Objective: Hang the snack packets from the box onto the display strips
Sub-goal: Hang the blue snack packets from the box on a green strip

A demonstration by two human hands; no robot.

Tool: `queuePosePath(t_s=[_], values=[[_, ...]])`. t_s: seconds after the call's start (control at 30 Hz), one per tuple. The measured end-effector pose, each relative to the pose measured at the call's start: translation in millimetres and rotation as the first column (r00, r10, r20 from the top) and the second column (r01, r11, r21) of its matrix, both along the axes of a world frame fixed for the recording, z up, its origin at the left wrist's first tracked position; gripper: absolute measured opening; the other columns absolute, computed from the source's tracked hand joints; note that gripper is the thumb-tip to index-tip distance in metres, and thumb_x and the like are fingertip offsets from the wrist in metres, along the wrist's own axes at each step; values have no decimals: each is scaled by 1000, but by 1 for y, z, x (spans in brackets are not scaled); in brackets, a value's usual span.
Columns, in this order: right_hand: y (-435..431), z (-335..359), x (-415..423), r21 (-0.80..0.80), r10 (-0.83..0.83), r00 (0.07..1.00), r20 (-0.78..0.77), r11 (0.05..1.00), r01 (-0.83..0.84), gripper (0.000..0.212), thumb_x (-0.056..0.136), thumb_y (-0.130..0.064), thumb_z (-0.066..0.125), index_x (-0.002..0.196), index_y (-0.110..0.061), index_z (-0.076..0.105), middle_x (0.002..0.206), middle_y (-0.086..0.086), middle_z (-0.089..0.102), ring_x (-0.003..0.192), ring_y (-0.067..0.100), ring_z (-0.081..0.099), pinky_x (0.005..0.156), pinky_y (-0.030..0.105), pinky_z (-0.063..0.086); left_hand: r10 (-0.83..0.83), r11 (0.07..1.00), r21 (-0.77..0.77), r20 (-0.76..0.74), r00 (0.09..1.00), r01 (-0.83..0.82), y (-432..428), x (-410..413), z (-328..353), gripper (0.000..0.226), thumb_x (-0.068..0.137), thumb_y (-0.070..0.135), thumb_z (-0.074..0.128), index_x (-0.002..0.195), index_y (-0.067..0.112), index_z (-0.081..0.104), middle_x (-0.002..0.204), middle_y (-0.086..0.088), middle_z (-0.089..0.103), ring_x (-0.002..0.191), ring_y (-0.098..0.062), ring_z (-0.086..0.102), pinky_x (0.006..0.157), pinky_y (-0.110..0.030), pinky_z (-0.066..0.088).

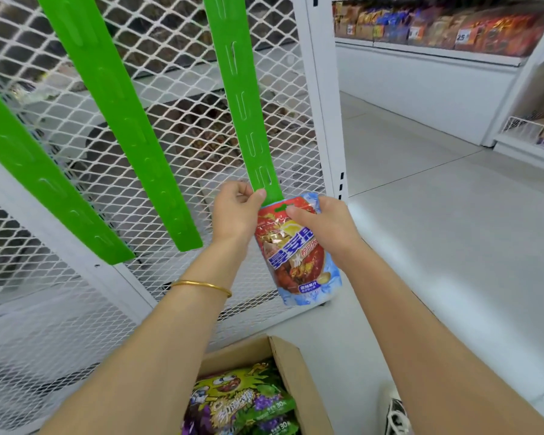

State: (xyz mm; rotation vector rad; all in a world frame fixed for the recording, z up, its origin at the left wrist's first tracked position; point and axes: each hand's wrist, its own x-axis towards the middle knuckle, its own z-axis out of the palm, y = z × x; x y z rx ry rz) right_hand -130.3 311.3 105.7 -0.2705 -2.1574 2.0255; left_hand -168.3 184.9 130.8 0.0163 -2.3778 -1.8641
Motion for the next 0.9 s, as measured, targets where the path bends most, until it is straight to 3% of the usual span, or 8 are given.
queuePosePath(t_s=[0.1,0.17,0.23,0.4,0.53,0.7,0.83,0.9], values=[[-8,6,-4,128,-19,999,-42,992,24,15,85,-21,65,71,-18,62,70,5,68,61,21,65,65,35,54,-40,999,11,55,998,40,-3,5,9,22,88,12,60,72,17,46,75,-3,60,62,-12,55,56,-24,46],[-12,7,-8,215,-66,996,-53,974,76,22,84,-30,65,70,-13,61,75,14,70,69,32,67,70,43,54,-69,998,0,64,996,70,-4,7,13,24,88,11,60,70,16,45,73,-1,59,59,-9,54,50,-19,41],[-14,8,-11,273,-98,993,-61,956,111,30,82,-36,65,76,-7,62,76,13,69,72,33,66,73,49,54,-88,996,-9,66,994,89,-7,9,14,26,88,11,60,69,16,43,73,-1,58,60,-9,53,50,-18,40],[-18,12,-12,406,-140,988,-64,901,154,32,82,-39,62,67,-11,57,66,9,63,64,28,60,64,42,48,-102,994,-24,54,993,104,-11,11,15,27,87,8,60,68,14,42,77,-5,58,65,-14,53,58,-24,42],[-15,4,-11,420,-90,996,-9,903,86,33,82,-37,63,80,-4,63,76,16,69,72,34,65,69,46,52,-74,997,-9,42,996,74,-14,10,12,26,86,7,61,67,14,45,80,-8,61,70,-18,56,66,-26,48],[-7,-13,-9,414,-28,998,54,910,3,40,85,-40,62,93,-1,55,93,15,65,83,31,61,73,43,48,-62,997,-50,-26,998,61,-15,6,5,25,86,12,63,68,16,45,78,-6,60,71,-16,54,69,-26,46],[-7,-21,-5,383,-75,996,49,922,50,40,86,-29,65,109,-2,47,104,11,58,91,23,55,76,31,44,-113,992,-58,-52,992,110,-14,6,-5,22,86,9,63,73,19,48,78,-6,62,73,-15,57,63,-17,46],[-5,-28,1,409,-125,990,61,908,89,46,84,-25,68,115,-1,44,107,10,52,91,20,51,72,21,43,-158,986,-65,-48,986,155,-18,9,-8,13,87,8,62,86,18,54,87,-3,63,78,-12,58,67,-13,49]])
